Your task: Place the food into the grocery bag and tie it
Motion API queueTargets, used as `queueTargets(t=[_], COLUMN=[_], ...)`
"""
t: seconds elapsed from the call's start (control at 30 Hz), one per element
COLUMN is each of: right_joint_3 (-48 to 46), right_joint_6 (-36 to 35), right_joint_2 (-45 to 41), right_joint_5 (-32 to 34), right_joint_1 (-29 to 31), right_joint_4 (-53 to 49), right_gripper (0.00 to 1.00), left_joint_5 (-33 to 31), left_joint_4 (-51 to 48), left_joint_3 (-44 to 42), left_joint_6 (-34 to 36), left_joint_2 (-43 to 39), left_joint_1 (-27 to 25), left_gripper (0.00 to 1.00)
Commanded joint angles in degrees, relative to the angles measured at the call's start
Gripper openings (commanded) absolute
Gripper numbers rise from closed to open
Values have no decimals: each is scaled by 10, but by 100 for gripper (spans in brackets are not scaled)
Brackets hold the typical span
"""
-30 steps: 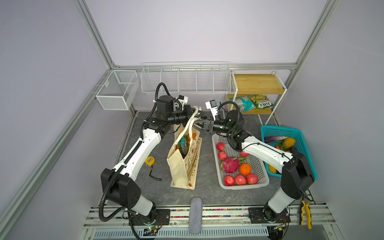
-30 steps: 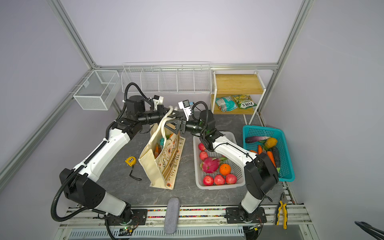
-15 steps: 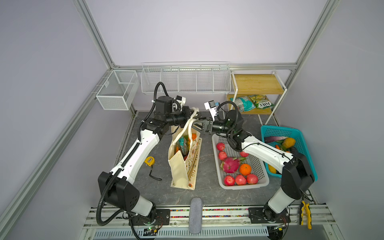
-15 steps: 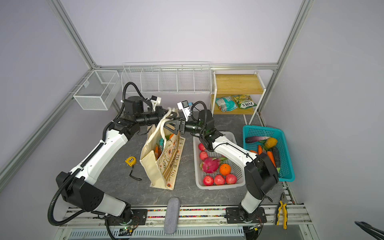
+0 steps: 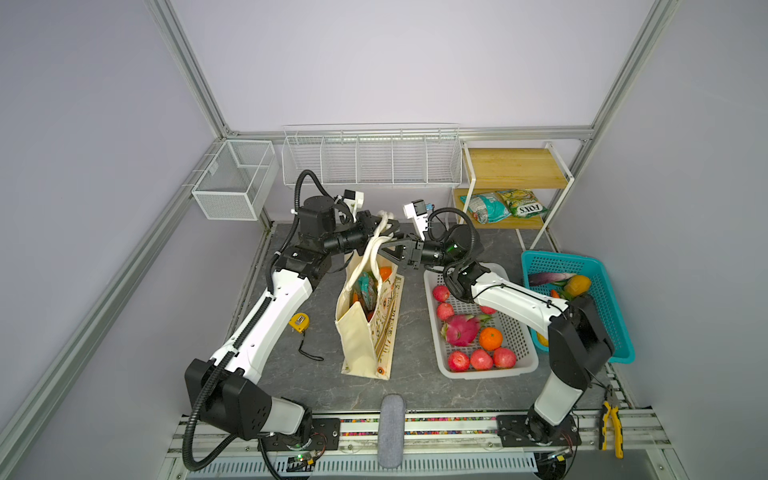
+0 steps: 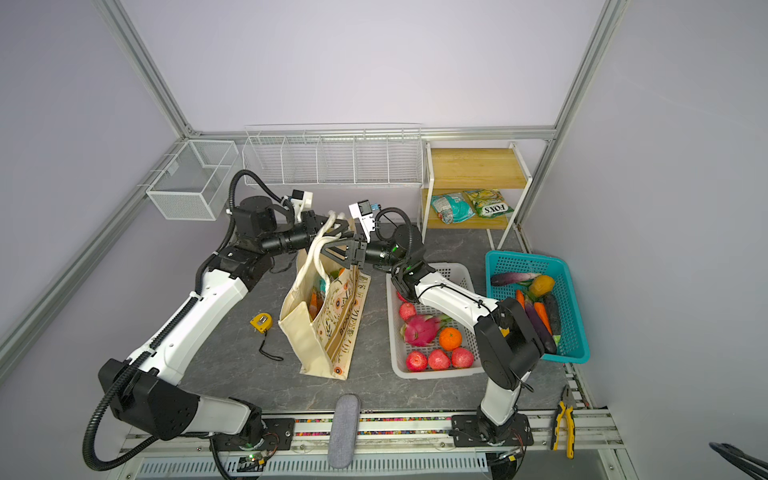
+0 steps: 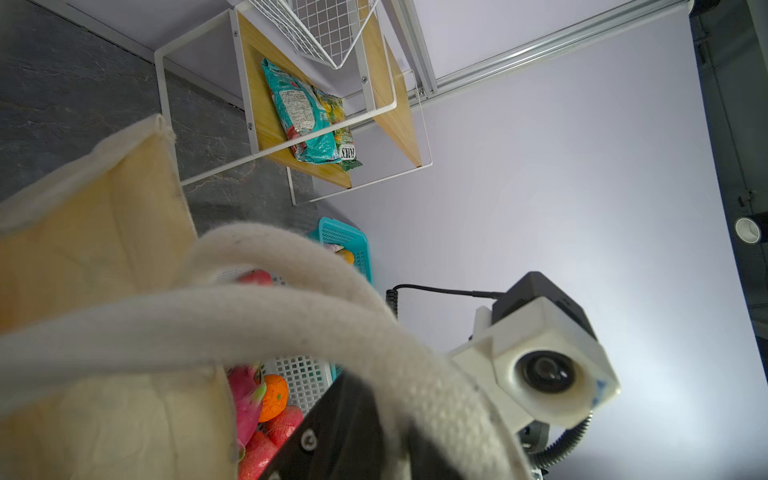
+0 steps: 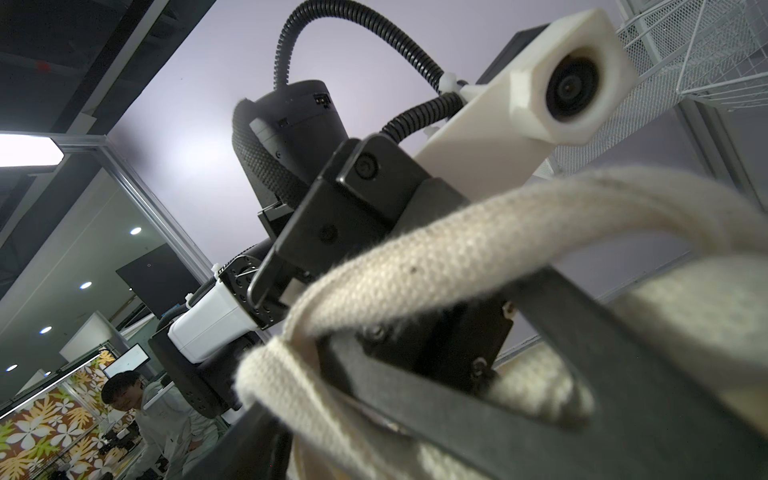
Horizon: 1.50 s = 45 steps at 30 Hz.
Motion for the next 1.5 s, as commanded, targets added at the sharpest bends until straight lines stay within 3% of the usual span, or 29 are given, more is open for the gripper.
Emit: queueTargets(t=[0.0,0.27,0.53,0.77,1.1,1.27,1.47], right_joint_3=[-8,-39,-23,-13,17,37,46], right_joint_6=[3,-32,-14,36,53,57,61], right_joint_2=[2,2,11,17,27,31,30], right_joint_5=[3,2,-4,-7,-12,-15,-18], right_joint_1=[3,8,9,9,12,15,17], right_joint_4=[25,6,27,98,123,120,116], right_gripper=[71,73,74,74,77,72,59], left_joint_5=[16,9,9,21,32,34,29], left_joint_4=[18,-43,-77,-45,-5,5,-5], left_joint_3=[-13,-39,-47,-38,1,11,6], left_joint_6=[2,40,40,9,-22,-41,-32], left_joint_2=[-21,-43,-76,-73,-51,-41,-39], left_joint_1=[5,24,40,40,40,40,40], left_gripper=[0,0,0,0,0,0,0])
